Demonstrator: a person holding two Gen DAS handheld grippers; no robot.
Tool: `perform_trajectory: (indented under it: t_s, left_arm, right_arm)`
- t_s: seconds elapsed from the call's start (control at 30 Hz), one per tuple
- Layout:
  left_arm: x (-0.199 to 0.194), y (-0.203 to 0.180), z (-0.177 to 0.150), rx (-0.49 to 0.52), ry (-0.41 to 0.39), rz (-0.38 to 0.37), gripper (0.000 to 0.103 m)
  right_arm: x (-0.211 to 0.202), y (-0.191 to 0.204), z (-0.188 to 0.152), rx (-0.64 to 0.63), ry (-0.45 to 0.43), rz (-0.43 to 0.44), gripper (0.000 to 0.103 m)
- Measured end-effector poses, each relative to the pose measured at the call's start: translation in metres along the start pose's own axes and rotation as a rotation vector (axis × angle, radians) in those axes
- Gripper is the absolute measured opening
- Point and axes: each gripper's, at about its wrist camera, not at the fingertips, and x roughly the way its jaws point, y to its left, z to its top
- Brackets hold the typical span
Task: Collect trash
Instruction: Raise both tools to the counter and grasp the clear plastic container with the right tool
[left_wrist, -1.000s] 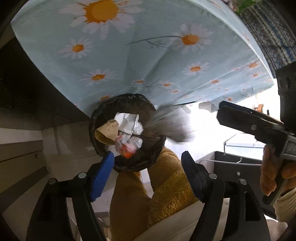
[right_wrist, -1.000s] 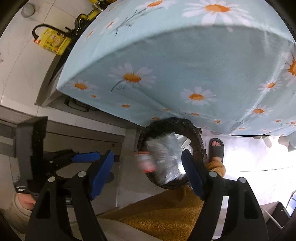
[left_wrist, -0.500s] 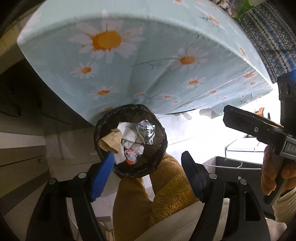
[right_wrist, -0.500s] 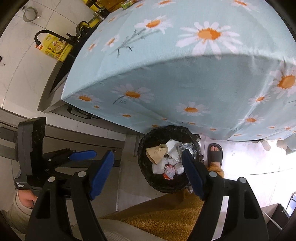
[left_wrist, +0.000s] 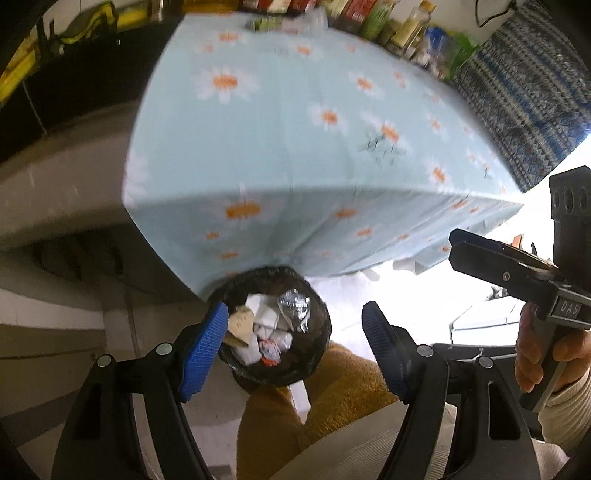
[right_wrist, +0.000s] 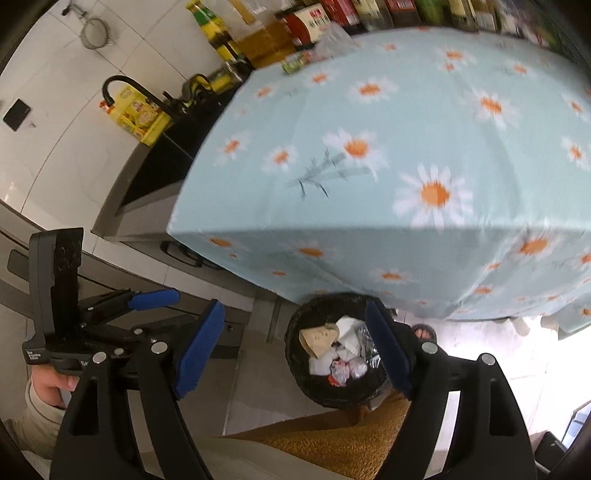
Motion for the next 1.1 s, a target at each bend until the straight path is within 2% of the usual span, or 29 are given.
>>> perform_trajectory:
  t_s: [0.4,0.43,0.47,0.5,0.6,0.63,0.67,1.0,1.07,1.1]
  left_arm:
    - [-0.054,-0.003,0.046,0.051,-0.137,0.012,0.073]
    - [-0.055,-0.002,0.050,0.049,-0.144,0.013,0.073]
    - [-0.057,-0.001,0.056,0.045,-0.154,0.016,0.073]
    - [-0.059,-0.001,0.063,0.042,-0.163,0.022,0.073]
    - [-0.061,0.001,0.082,0.025,-0.180,0.044,0.074]
    - [-0.061,0.000,0.085,0.020,-0.184,0.051,0.083]
    - [-0.062,0.001,0.092,0.009,-0.198,0.065,0.086]
    - [-0.057,0.002,0.162,-0.061,-0.238,0.146,0.087]
    - [-0.053,-0.002,0.176,-0.069,-0.240,0.167,0.096]
    - [-0.051,-0.005,0.182,-0.074,-0.244,0.178,0.096]
  right_arm:
    - [-0.045,0.012,0.052,-0.091,-0.122,-0.040,0.081]
    - [-0.048,0.013,0.059,-0.109,-0.130,-0.041,0.082]
    - [-0.049,0.014,0.064,-0.121,-0.135,-0.040,0.092]
    - [-0.051,0.014,0.071,-0.135,-0.148,-0.035,0.095]
    - [-0.054,0.014,0.095,-0.184,-0.163,-0.037,0.097]
    - [-0.053,0.012,0.107,-0.208,-0.167,-0.040,0.097]
    - [-0.053,0.010,0.115,-0.220,-0.171,-0.040,0.097]
    - [-0.041,-0.023,0.225,-0.371,-0.178,0.013,0.098]
    - [-0.036,-0.029,0.245,-0.393,-0.164,0.034,0.098]
    - [-0.033,-0.032,0.254,-0.405,-0.158,0.045,0.098]
